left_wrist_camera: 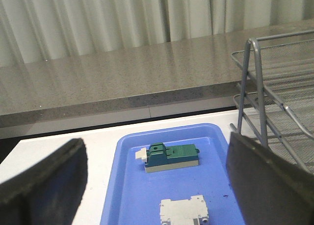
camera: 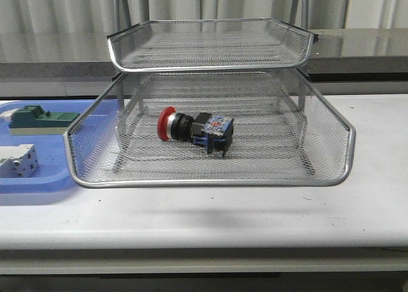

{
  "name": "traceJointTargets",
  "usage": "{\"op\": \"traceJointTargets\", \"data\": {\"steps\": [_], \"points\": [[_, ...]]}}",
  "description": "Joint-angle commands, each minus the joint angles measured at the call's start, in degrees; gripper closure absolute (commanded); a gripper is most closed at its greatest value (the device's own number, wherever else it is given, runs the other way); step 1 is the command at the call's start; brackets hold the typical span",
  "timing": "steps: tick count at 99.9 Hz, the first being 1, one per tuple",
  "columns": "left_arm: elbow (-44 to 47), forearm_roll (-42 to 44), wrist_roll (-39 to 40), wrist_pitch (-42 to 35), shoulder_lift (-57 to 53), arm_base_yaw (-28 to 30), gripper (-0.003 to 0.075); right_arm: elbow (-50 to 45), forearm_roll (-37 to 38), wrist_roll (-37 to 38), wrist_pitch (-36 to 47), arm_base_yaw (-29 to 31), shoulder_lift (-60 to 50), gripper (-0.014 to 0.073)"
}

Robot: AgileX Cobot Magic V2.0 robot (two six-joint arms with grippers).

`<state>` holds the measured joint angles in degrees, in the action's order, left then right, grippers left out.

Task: Place button on rack with both arms
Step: 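Raise the left gripper away from the tray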

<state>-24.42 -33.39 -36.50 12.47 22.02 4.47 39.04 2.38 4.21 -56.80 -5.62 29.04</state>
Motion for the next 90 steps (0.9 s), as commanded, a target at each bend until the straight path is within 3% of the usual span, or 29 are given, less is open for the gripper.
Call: {"op": "traceJointTargets", "data": {"steps": [1, 72, 79, 90], "points": [[0.92, -2.55, 0.34, -4.88, -1.89, 0.13, 0.0155, 1.76, 0.74, -0.12, 3.24, 0.12, 0.24, 0.0664], [4.8, -8.59, 0.34, -5.76, -5.04, 0.01, 0.016, 1.76, 0.74, -0.12, 3.24, 0.12, 0.24, 0.0664], [4.8, -8.59, 0.34, -5.76, -5.04, -0.72, 0.0207, 1.76, 0.74, -0.12, 3.24, 0.12, 0.24, 0.0664], [4.8, -8.59, 0.34, -5.76, -5.04, -1.96, 0.0344, 1.76, 0.74, -0.12, 3.24, 0.12, 0.24, 0.0664]]}}
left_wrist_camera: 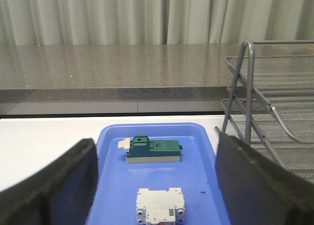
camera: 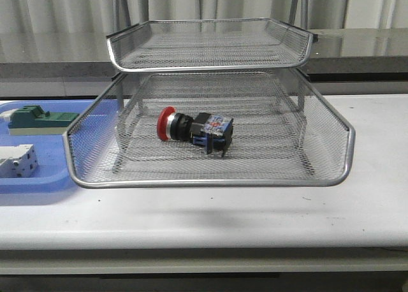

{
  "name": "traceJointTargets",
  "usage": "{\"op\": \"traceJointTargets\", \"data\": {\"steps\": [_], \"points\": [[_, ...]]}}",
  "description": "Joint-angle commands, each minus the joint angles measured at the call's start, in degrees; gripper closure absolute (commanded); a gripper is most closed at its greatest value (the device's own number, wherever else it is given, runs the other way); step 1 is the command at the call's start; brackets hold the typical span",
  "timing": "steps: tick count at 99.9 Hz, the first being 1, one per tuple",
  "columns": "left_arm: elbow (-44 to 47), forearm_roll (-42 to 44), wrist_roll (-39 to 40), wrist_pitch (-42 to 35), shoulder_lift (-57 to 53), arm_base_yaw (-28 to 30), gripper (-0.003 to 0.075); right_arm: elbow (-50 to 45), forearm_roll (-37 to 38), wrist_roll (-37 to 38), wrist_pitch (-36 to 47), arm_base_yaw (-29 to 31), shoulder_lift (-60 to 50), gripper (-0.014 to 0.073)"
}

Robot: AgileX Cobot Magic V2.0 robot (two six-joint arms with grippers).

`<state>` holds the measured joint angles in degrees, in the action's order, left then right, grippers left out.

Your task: Place button on rack with both arms

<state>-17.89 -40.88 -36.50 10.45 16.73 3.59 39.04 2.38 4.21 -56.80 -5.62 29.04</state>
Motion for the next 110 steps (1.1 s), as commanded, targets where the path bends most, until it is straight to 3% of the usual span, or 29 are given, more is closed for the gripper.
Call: {"op": "traceJointTargets", "data": {"steps": [1, 31, 83, 110], "points": [[-1.73, -1.1, 0.34, -3.73, 0.25, -1.09, 0.0354, 1.76, 0.74, -0.12, 3.24, 0.12, 0.24, 0.0664], [-1.73, -1.1, 0.34, -3.73, 0.25, -1.31, 0.0737, 1.76, 0.74, -0.12, 3.24, 0.12, 0.24, 0.0664], [-1.73, -1.1, 0.34, -3.73, 0.25, -1.57, 0.0741, 1.75, 0.09, -0.12, 4.95, 0.12, 0.24, 0.0664], [-1.73, -1.1, 0.34, -3.73, 0.25, -1.57, 0.0741, 1.75, -10.95, -0.12, 10.39, 0.12, 1.89, 0.0664]]}}
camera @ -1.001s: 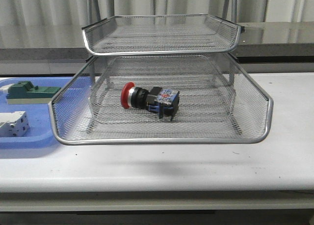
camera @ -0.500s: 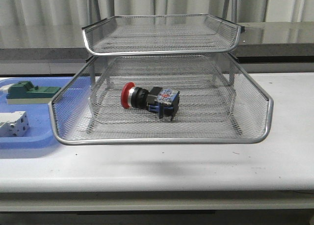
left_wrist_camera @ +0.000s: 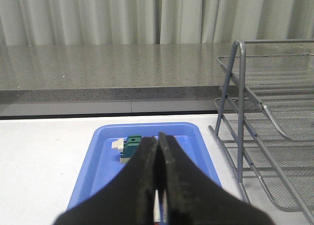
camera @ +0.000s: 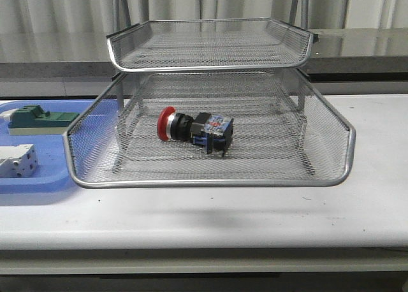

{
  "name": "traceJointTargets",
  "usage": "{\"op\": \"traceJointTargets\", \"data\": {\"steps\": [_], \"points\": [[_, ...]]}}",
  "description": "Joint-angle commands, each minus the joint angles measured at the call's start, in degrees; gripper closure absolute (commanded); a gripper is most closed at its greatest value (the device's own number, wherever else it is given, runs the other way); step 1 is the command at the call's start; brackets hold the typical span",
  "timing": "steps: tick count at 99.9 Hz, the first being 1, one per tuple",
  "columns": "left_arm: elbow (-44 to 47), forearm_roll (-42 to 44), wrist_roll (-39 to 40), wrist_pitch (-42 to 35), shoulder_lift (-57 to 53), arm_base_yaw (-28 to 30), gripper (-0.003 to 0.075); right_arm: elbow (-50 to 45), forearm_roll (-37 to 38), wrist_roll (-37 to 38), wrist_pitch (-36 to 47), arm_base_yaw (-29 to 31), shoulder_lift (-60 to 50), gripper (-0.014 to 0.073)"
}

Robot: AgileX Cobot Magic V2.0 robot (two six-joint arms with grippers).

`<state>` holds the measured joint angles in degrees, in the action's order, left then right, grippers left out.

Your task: Place button on rack with both arms

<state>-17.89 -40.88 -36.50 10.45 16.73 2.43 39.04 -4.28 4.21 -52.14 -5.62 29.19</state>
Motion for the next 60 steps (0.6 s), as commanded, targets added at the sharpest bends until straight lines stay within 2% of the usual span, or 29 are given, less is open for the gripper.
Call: {"op": "traceJointTargets", "data": {"steps": [1, 20, 36, 45, 60], "points": [[-1.73, -1.1, 0.34, -3.73, 0.25, -0.41, 0.0741, 1.75, -4.65, -0.12, 5.86, 0.12, 2.09, 0.0663], [-1.73, -1.1, 0.34, -3.73, 0.25, -0.41, 0.0741, 1.75, -12.6, -0.55, 6.0, 0.12, 9.45, 0.0662], [-1.73, -1.1, 0.34, -3.73, 0.25, -0.41, 0.0741, 1.75, -18.67, -6.09, 5.94, -0.9, 16.68, 0.0662], [-1.73, -1.1, 0.34, -3.73, 0.25, -0.41, 0.0741, 1.75, -21.1, -8.52, 6.49, -3.07, 20.28, 0.0662], [-1.73, -1.1, 0.34, -3.73, 0.25, -0.41, 0.0741, 1.71, -21.34, -8.52, 9.33, -9.08, 25.74, 0.0662]]}}
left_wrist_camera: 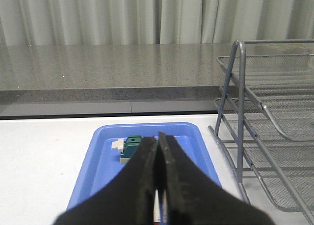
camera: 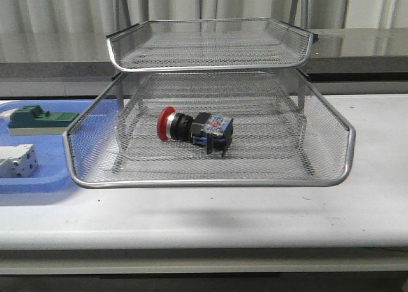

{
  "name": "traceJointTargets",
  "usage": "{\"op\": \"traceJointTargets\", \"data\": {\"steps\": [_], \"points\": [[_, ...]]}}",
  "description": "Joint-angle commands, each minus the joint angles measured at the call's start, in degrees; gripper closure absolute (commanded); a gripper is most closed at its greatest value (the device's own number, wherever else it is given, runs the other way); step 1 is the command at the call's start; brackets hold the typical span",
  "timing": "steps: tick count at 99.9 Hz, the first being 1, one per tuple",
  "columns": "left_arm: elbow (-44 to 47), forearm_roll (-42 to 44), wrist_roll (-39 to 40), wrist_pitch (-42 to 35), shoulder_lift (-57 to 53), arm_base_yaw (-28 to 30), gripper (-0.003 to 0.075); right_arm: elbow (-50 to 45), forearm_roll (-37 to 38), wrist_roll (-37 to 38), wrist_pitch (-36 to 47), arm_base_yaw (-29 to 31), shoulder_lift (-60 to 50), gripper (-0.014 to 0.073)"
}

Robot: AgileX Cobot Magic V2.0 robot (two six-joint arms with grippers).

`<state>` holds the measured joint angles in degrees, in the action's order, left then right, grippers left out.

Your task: Place button on rack with both arms

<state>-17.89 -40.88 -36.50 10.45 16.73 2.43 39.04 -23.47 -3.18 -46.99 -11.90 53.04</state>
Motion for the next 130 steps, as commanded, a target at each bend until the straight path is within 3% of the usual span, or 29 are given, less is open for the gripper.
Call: {"op": "traceJointTargets", "data": {"steps": [1, 37, 81, 130], "points": [[-1.73, -1.1, 0.34, -3.73, 0.25, -0.41, 0.0741, 1.71, -2.16, -1.14, 4.54, -3.11, 2.09, 0.0662], [-1.73, -1.1, 0.34, -3.73, 0.25, -0.41, 0.0741, -2.06, -2.53, 2.29, 16.46, -18.89, 9.78, 0.0659], [-1.73, -1.1, 0.34, -3.73, 0.25, -0.41, 0.0741, -3.04, -4.38, 3.18, 29.95, -30.28, 21.78, 0.0659], [-1.73, -1.1, 0.34, -3.73, 0.25, -0.41, 0.0741, -2.94, -5.21, 3.18, 46.36, -33.07, 27.26, 0.0655]]}}
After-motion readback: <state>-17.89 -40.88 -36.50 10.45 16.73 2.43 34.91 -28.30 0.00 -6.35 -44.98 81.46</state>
